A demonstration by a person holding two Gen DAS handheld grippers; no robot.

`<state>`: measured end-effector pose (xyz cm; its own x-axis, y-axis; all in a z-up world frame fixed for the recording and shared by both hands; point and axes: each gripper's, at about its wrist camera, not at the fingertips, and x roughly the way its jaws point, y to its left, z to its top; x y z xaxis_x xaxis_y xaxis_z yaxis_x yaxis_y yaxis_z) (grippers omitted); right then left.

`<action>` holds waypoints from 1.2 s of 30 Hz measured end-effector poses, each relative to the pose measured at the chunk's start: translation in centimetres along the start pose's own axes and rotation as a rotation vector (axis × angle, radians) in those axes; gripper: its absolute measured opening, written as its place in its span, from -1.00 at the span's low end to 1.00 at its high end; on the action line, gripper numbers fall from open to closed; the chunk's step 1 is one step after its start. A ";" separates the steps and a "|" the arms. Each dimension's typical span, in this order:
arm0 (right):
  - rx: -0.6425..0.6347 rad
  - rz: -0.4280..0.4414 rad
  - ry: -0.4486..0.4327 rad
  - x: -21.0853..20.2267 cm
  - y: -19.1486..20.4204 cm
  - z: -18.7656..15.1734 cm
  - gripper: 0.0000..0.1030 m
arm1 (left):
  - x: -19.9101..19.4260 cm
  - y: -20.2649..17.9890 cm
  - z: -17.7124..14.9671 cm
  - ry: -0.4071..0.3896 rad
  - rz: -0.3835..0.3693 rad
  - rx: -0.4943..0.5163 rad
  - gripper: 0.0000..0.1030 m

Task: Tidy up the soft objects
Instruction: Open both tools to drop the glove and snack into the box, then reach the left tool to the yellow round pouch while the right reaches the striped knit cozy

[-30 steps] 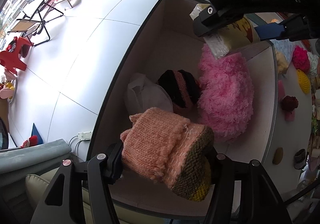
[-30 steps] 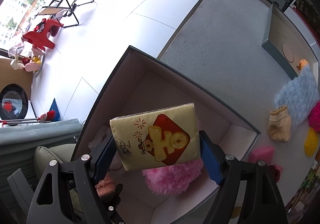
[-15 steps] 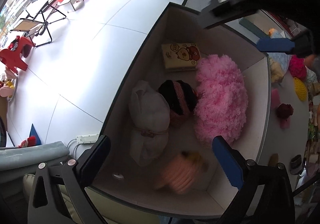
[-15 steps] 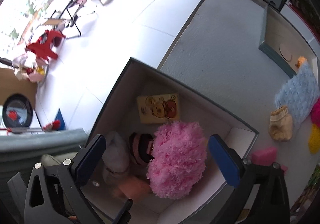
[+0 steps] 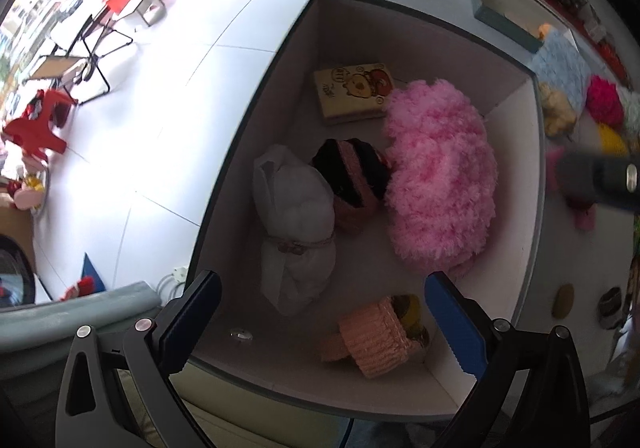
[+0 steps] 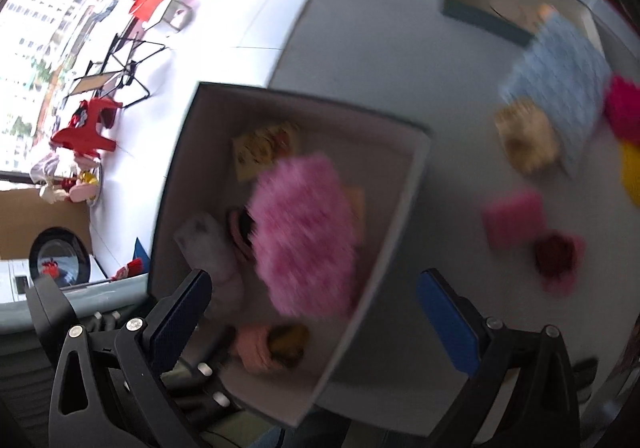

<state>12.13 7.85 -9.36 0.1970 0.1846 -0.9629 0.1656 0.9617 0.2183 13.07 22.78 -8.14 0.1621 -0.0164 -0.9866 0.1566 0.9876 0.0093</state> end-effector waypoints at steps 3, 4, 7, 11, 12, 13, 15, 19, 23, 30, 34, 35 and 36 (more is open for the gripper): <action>0.070 -0.010 0.018 0.2 -2.7 -2.5 0.99 | -0.3 -1.4 -0.3 0.006 0.003 0.040 0.98; 0.101 -0.011 0.030 0.4 -3.8 -3.6 0.99 | -0.4 -2.2 -0.4 0.009 0.007 0.062 0.98; 0.180 -0.016 0.048 0.8 -6.7 -6.5 0.99 | -0.8 -4.1 -0.9 0.010 0.009 0.116 0.98; 0.280 -0.022 0.068 1.2 -10.7 -10.1 0.99 | -1.3 -7.3 -1.5 0.011 0.005 0.196 0.98; 0.305 -0.029 0.071 1.2 -11.7 -11.1 0.99 | -1.4 -8.3 -1.6 0.011 0.006 0.220 0.98; 0.332 -0.036 0.077 1.3 -12.9 -12.1 0.99 | -1.5 -9.1 -1.8 0.011 0.005 0.238 0.98; 0.372 -0.041 0.088 1.4 -14.5 -13.6 0.99 | -1.7 -10.8 -2.0 0.012 0.002 0.272 0.98; 0.446 -0.039 0.090 1.2 -17.5 -16.2 0.99 | -2.1 -14.2 -2.4 0.016 -0.013 0.330 0.98; 0.493 -0.037 0.081 0.9 -19.8 -18.0 0.99 | -1.9 -17.8 -2.5 0.039 -0.053 0.358 0.98; 0.514 -0.058 0.077 0.9 -22.3 -19.5 0.99 | 1.1 -24.0 -3.2 0.136 -0.083 0.389 0.98; 0.492 -0.097 0.079 0.7 -23.2 -19.8 0.99 | 3.2 -27.0 -4.3 0.193 -0.080 0.414 0.98; 0.482 -0.102 0.084 0.7 -23.5 -20.1 0.99 | 3.8 -27.7 -4.7 0.203 -0.078 0.417 0.98; 0.475 -0.106 0.090 0.8 -23.7 -20.3 0.99 | 4.2 -28.3 -5.0 0.207 -0.079 0.418 0.98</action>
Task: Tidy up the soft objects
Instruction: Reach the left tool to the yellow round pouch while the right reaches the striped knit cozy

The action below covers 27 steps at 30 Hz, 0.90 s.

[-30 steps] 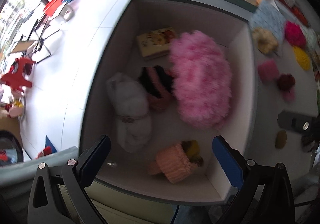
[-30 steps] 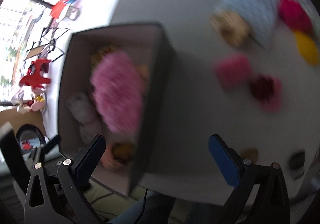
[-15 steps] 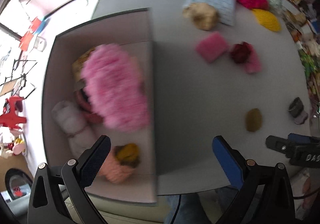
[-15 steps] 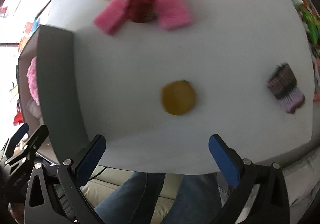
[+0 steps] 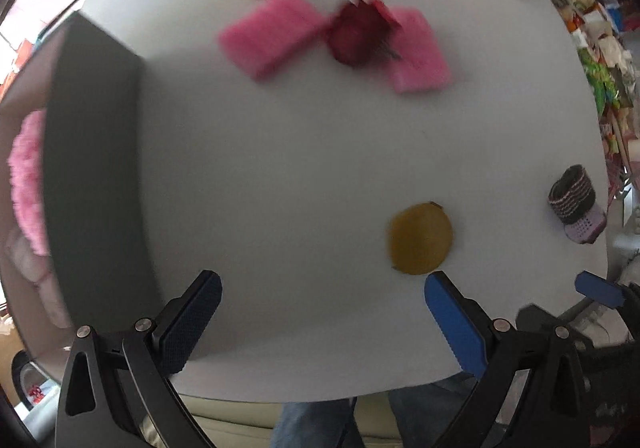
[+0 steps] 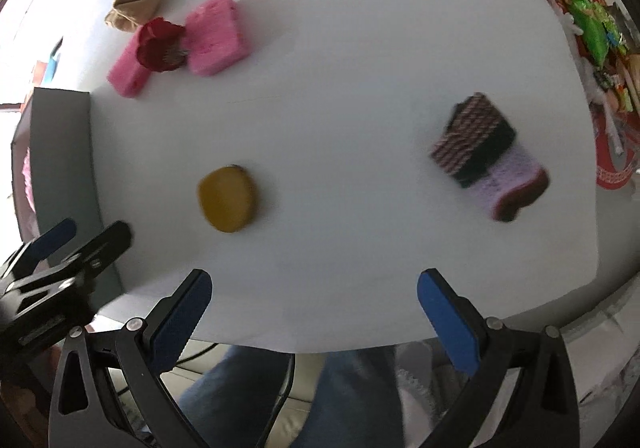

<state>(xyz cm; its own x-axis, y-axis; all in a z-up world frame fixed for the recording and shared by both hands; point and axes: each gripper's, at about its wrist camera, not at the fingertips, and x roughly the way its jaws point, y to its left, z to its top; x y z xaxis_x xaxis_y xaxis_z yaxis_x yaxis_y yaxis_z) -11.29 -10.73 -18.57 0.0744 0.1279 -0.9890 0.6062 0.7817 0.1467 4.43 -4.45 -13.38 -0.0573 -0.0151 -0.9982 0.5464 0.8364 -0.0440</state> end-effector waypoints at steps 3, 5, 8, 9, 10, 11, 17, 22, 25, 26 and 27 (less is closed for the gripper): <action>-0.007 -0.008 0.014 0.3 -1.0 -0.3 0.99 | 1.5 -2.0 0.2 -0.001 -0.002 0.002 0.98; -0.003 -0.005 0.021 0.5 -1.4 -0.3 0.99 | 2.6 -3.4 0.5 -0.012 0.018 0.013 0.98; -0.010 -0.007 0.033 0.6 -2.2 -0.6 0.99 | 3.9 -4.8 0.8 -0.016 0.036 0.017 0.98; -0.016 -0.009 0.035 0.7 -2.4 -0.6 0.99 | 4.3 -5.1 0.9 -0.013 0.039 0.014 0.98; -0.023 -0.013 0.038 1.0 -1.3 -0.3 0.99 | 4.7 -5.3 0.9 -0.010 0.044 0.006 0.98; -0.031 -0.017 0.039 1.1 -1.3 -0.3 0.99 | 5.2 -5.4 1.0 -0.007 0.055 -0.002 1.00; -0.069 -0.017 0.023 1.0 -0.3 -0.1 0.99 | 4.7 -3.2 1.3 -0.064 0.079 -0.062 1.00; -0.146 -0.091 -0.067 -0.4 0.6 0.7 0.99 | 4.9 -1.2 1.8 -0.038 0.042 -0.129 1.00; -0.176 -0.141 -0.099 -0.5 0.7 1.6 0.99 | 4.8 -1.9 1.9 -0.048 0.066 -0.123 1.00; -0.185 -0.157 -0.097 -0.4 0.5 2.2 0.99 | 4.8 -2.1 1.9 -0.052 0.069 -0.131 1.00; -0.189 -0.171 -0.096 -0.1 0.5 2.7 0.99 | 4.8 -2.2 1.9 -0.055 0.071 -0.138 1.00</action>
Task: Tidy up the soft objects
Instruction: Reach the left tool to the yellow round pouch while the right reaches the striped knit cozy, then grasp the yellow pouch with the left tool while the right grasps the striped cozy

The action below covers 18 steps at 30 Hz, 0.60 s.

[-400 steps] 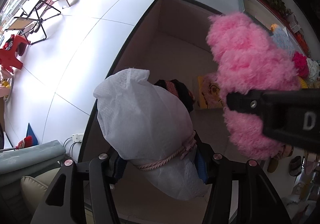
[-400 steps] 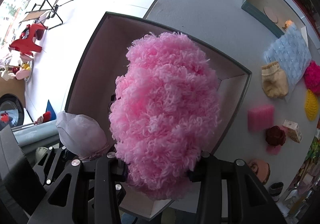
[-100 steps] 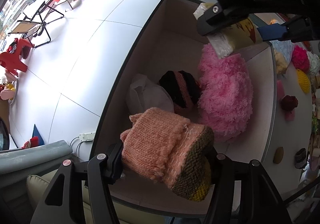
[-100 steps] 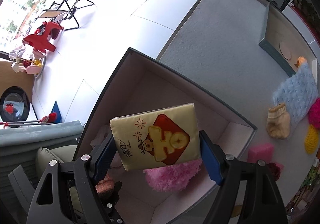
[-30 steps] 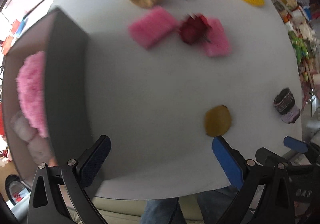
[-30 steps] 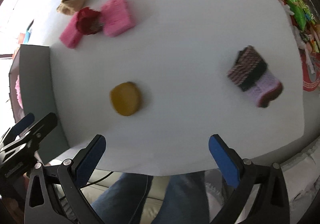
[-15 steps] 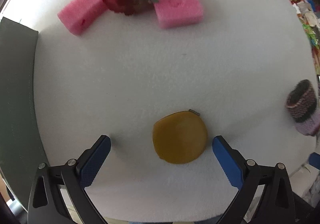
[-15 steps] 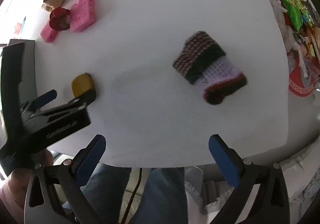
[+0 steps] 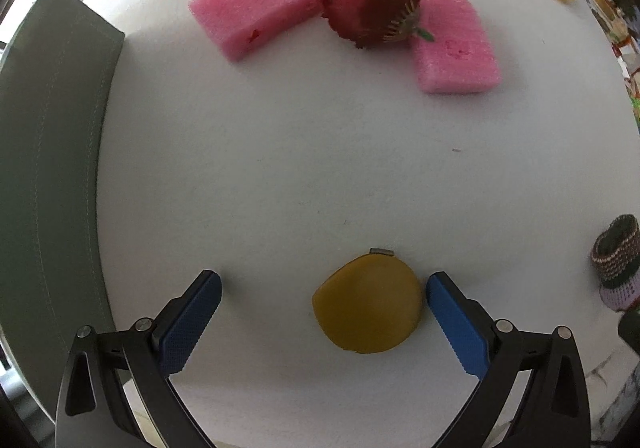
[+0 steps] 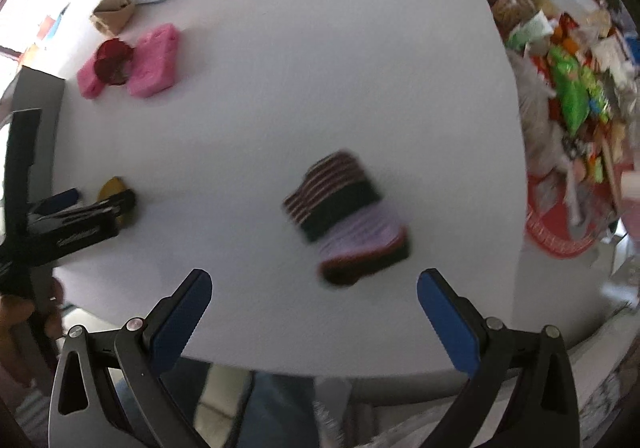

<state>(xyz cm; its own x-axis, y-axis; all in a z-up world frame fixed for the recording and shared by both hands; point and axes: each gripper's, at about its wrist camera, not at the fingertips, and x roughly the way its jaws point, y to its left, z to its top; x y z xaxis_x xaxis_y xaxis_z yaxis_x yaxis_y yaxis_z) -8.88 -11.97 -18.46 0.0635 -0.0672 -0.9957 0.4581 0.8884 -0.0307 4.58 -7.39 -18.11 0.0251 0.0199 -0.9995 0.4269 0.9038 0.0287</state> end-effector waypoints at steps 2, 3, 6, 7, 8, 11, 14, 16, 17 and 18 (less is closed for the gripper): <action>-0.018 -0.013 0.004 0.5 -0.3 1.0 0.99 | 0.1 0.3 0.0 -0.001 -0.012 -0.028 1.00; -0.028 -0.022 0.015 1.1 -0.2 1.4 0.99 | 0.2 0.5 0.0 0.003 -0.024 -0.047 1.00; -0.043 -0.035 0.029 2.1 -0.2 2.8 0.99 | 0.2 0.5 -0.1 -0.008 -0.036 -0.061 1.00; -0.051 -0.035 0.041 2.7 0.1 3.2 0.99 | 0.3 0.6 -0.3 -0.011 -0.040 -0.065 1.00; -0.057 -0.034 0.059 3.4 0.4 3.5 0.99 | 0.3 0.5 -0.3 -0.012 -0.040 -0.065 1.00; -0.070 -0.032 0.094 4.8 1.2 3.9 0.99 | 0.3 -0.8 -0.5 -0.010 -0.040 -0.072 1.00; -0.091 -0.037 0.111 5.8 2.2 4.4 0.99 | 0.2 -0.1 -1.5 -0.005 -0.042 -0.077 1.00; -0.093 -0.034 0.102 5.7 2.7 4.7 1.00 | 0.2 -0.3 -1.5 -0.003 -0.042 -0.077 1.00; -0.098 -0.032 0.104 5.7 3.0 5.0 1.00 | 0.1 0.0 -1.6 -0.004 -0.042 -0.077 1.00; -0.098 -0.029 0.105 5.8 3.0 4.9 1.00 | 0.1 -0.1 -1.5 -0.005 -0.043 -0.077 1.00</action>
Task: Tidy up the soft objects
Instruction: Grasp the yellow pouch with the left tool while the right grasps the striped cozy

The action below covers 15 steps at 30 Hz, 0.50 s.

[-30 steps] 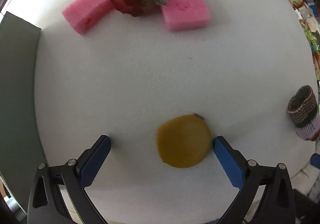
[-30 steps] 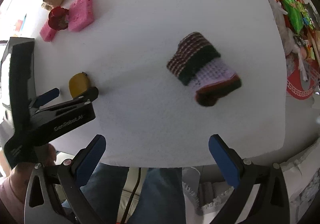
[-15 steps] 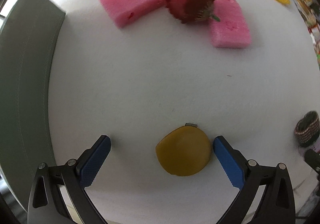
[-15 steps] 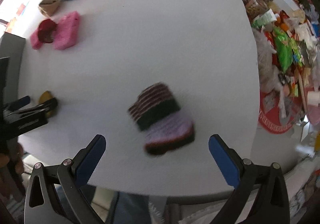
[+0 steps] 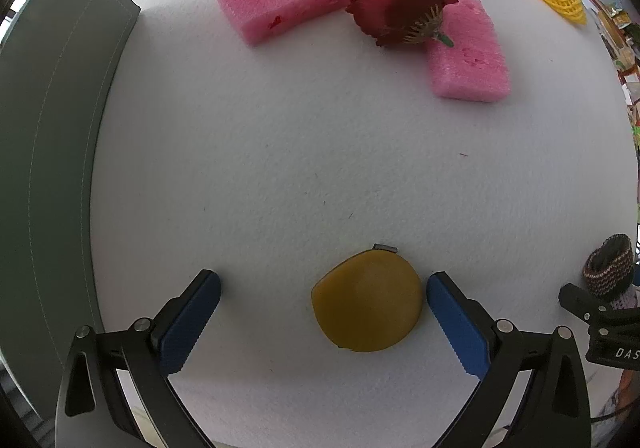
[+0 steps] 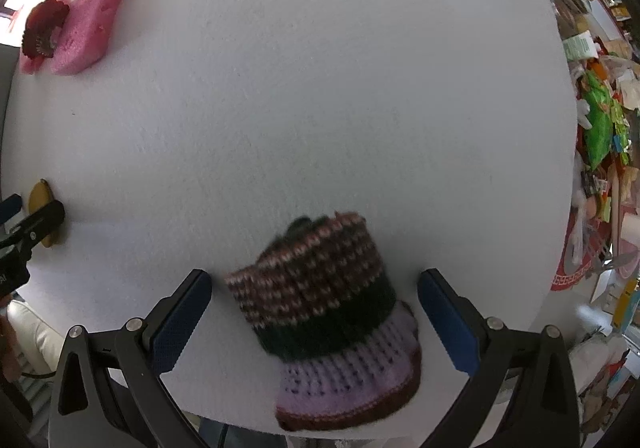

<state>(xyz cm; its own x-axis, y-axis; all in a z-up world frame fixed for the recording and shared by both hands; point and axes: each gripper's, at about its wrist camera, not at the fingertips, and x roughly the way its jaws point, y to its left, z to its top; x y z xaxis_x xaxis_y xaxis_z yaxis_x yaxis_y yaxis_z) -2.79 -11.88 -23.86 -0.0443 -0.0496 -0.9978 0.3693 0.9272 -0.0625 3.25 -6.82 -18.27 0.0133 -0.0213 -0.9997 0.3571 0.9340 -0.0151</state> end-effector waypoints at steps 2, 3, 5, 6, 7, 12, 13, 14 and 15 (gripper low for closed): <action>-0.003 0.002 0.003 0.0 0.3 0.3 1.00 | 0.0 -0.1 0.3 -0.002 0.000 -0.003 1.00; -0.002 0.002 0.001 0.0 0.4 0.4 1.00 | 0.0 -0.1 0.0 0.001 0.000 -0.005 1.00; -0.001 0.004 -0.009 0.5 -0.3 -0.1 1.00 | 0.0 -0.1 0.0 0.009 0.000 -0.014 1.00; -0.001 0.004 -0.012 0.5 -0.3 -0.2 1.00 | 0.0 -0.1 0.1 0.011 0.000 -0.016 1.00; -0.001 0.004 -0.016 0.4 -0.3 -0.3 1.00 | 0.0 0.9 -0.2 0.014 0.000 -0.018 1.00; 0.001 0.005 -0.015 1.3 -1.2 -1.8 1.00 | -0.1 2.2 -0.5 0.015 -0.001 -0.028 1.00; 0.000 0.005 -0.016 1.1 -1.1 -1.9 1.00 | -0.2 2.3 -0.6 0.014 -0.002 -0.029 1.00; 0.002 0.005 -0.019 1.0 -1.1 -1.9 1.00 | -0.3 2.4 -0.7 0.012 -0.002 -0.029 1.00; 0.000 0.005 -0.022 1.0 -1.0 -1.8 1.00 | -0.3 2.4 -0.7 0.012 -0.002 -0.028 1.00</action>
<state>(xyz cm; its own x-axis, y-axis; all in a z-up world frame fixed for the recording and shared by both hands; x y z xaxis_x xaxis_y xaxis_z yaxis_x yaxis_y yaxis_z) -4.92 -12.23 -24.79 -0.0217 -0.0532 -0.9983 0.3697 0.9274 -0.0575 3.48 -4.31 -18.03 0.0016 -0.0189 -0.9998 0.3304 0.9437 -0.0173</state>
